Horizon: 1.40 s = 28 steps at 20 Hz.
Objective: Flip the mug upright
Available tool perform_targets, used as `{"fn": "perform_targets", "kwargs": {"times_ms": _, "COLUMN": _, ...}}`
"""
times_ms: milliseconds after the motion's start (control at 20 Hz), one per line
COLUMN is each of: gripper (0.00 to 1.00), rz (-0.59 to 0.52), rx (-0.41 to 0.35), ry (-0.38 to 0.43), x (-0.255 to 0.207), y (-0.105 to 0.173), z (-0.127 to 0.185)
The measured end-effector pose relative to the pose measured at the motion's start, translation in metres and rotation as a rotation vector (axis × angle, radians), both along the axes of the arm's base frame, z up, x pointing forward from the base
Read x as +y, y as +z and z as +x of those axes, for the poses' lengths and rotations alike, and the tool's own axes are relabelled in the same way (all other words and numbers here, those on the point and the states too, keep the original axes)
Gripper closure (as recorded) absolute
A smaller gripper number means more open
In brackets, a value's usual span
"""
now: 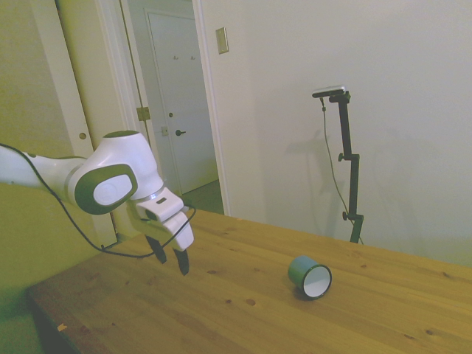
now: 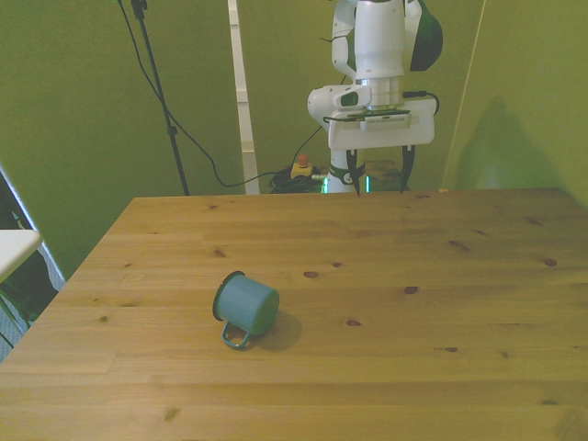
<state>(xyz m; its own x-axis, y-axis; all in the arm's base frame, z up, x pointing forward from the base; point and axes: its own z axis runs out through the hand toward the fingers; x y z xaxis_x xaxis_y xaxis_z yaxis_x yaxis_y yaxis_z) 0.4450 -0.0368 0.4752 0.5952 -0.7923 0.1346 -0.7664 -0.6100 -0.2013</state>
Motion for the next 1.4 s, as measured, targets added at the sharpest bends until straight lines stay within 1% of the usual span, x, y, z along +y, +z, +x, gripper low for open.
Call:
{"fn": "perform_targets", "kwargs": {"times_ms": 100, "gripper": 0.00, "rz": -0.006, "rx": -0.018, "ry": -0.044, "x": -0.024, "y": 0.011, "z": 0.013}}
{"fn": "perform_targets", "kwargs": {"times_ms": 250, "gripper": 0.00, "rz": -0.005, "rx": -0.034, "ry": -0.101, "x": -0.058, "y": 0.021, "z": 0.033}}
{"fn": "perform_targets", "kwargs": {"times_ms": 550, "gripper": 0.00, "rz": -0.001, "rx": -0.059, "ry": -0.196, "x": -0.120, "y": 0.034, "z": 0.072}}
{"fn": "perform_targets", "kwargs": {"times_ms": 600, "gripper": 0.00, "rz": -0.002, "rx": -0.058, "ry": -0.213, "x": -0.130, "y": 0.034, "z": 0.077}}
{"fn": "perform_targets", "kwargs": {"times_ms": 650, "gripper": 0.00, "rz": -0.009, "rx": -0.041, "ry": -0.243, "x": -0.137, "y": 0.029, "z": 0.092}}
{"fn": "perform_targets", "kwargs": {"times_ms": 750, "gripper": 0.00, "rz": -0.018, "rx": -0.045, "ry": -0.249, "x": -0.141, "y": 0.032, "z": 0.092}}
{"fn": "perform_targets", "kwargs": {"times_ms": 850, "gripper": 0.00, "rz": -0.022, "rx": -0.059, "ry": -0.275, "x": -0.156, "y": 0.031, "z": 0.091}}
{"fn": "perform_targets", "kwargs": {"times_ms": 950, "gripper": 0.00, "rz": -0.023, "rx": -0.085, "ry": -0.320, "x": -0.184, "y": 0.026, "z": 0.090}}
{"fn": "perform_targets", "kwargs": {"times_ms": 1050, "gripper": 0.00, "rz": -0.001, "rx": -0.113, "ry": -0.364, "x": -0.218, "y": 0.021, "z": 0.088}}
{"fn": "perform_targets", "kwargs": {"times_ms": 1150, "gripper": 0.00, "rz": 0.026, "rx": -0.140, "ry": -0.392, "x": -0.248, "y": 0.017, "z": 0.089}}
{"fn": "perform_targets", "kwargs": {"times_ms": 1250, "gripper": 0.00, "rz": 0.055, "rx": -0.170, "ry": -0.401, "x": -0.269, "y": 0.015, "z": 0.094}}
{"fn": "perform_targets", "kwargs": {"times_ms": 1350, "gripper": 0.00, "rz": 0.094, "rx": -0.206, "ry": -0.397, "x": -0.281, "y": 0.011, "z": 0.102}}
{"fn": "perform_targets", "kwargs": {"times_ms": 1400, "gripper": 0.00, "rz": 0.108, "rx": -0.219, "ry": -0.387, "x": -0.287, "y": 0.006, "z": 0.116}}
